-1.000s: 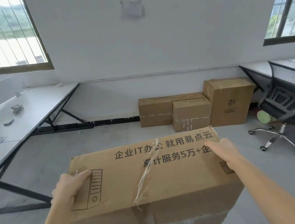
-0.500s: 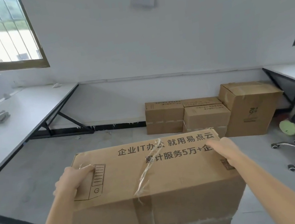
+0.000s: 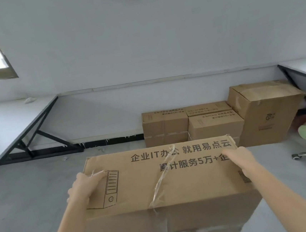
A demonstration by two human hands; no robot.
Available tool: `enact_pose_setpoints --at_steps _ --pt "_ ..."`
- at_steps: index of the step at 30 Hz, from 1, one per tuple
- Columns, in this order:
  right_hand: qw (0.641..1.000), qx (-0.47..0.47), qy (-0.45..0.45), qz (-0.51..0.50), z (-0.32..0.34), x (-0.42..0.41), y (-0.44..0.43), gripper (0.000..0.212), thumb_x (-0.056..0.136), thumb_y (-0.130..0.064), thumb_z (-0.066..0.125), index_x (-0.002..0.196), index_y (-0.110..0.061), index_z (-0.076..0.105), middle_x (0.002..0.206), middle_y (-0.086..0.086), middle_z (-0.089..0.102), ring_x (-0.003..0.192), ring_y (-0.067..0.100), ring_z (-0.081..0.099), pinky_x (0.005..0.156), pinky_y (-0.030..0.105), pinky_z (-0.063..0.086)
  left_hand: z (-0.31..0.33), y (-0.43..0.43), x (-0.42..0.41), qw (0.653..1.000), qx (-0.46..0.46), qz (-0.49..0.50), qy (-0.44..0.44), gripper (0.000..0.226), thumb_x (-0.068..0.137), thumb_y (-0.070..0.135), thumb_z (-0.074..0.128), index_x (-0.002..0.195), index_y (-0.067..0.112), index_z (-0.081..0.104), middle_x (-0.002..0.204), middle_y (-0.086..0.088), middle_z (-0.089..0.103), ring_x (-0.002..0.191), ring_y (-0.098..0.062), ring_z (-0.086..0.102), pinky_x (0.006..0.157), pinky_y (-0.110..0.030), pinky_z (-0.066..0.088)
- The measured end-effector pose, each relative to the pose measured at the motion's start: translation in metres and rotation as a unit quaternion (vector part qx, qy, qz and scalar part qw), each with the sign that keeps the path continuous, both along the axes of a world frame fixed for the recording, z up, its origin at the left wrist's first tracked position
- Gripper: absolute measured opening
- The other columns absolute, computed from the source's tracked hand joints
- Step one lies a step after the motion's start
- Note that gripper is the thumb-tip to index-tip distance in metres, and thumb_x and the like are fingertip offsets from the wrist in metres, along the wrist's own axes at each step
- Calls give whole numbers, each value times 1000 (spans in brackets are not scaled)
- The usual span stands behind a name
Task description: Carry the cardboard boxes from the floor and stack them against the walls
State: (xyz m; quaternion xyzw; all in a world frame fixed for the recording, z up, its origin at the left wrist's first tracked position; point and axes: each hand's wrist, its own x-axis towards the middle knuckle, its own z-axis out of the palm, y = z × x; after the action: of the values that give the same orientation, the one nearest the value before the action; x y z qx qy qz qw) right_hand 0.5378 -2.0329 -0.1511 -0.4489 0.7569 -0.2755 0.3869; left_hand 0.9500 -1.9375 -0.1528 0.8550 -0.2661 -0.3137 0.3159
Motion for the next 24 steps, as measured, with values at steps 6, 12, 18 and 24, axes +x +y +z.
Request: enact_pose_setpoints --at_steps 6,12,18,24 --pt "999 17 37 22 -3 -7 -124 60 78 -43 56 126 -8 49 126 15 50 109 32 49 91 39 44 -23 -110 1 999 23 29 31 84 41 63 65 106 15 41 106 -11 57 107 -36 51 95 -50 44" --pt "998 41 41 38 -16 8 -214 64 80 -40 57 132 -6 44 132 16 47 117 33 45 93 39 42 -60 -185 25 996 15 58 70 89 41 67 61 111 12 55 98 -11 66 97 -36 58 91 -52 47" --pt "997 55 34 53 -29 48 -308 62 81 -40 56 131 -8 44 132 15 47 118 33 45 92 38 41 -63 -268 51 992 4 85 89 90 44 64 62 116 12 53 106 -13 62 105 -36 53 95 -51 44" --pt "995 81 43 32 -40 94 -403 63 80 -39 57 132 -7 43 133 15 46 119 34 44 98 42 41 -58 -369 86 990 15 84 112 92 50 60 56 126 10 44 117 -16 53 115 -38 43 100 -51 38"
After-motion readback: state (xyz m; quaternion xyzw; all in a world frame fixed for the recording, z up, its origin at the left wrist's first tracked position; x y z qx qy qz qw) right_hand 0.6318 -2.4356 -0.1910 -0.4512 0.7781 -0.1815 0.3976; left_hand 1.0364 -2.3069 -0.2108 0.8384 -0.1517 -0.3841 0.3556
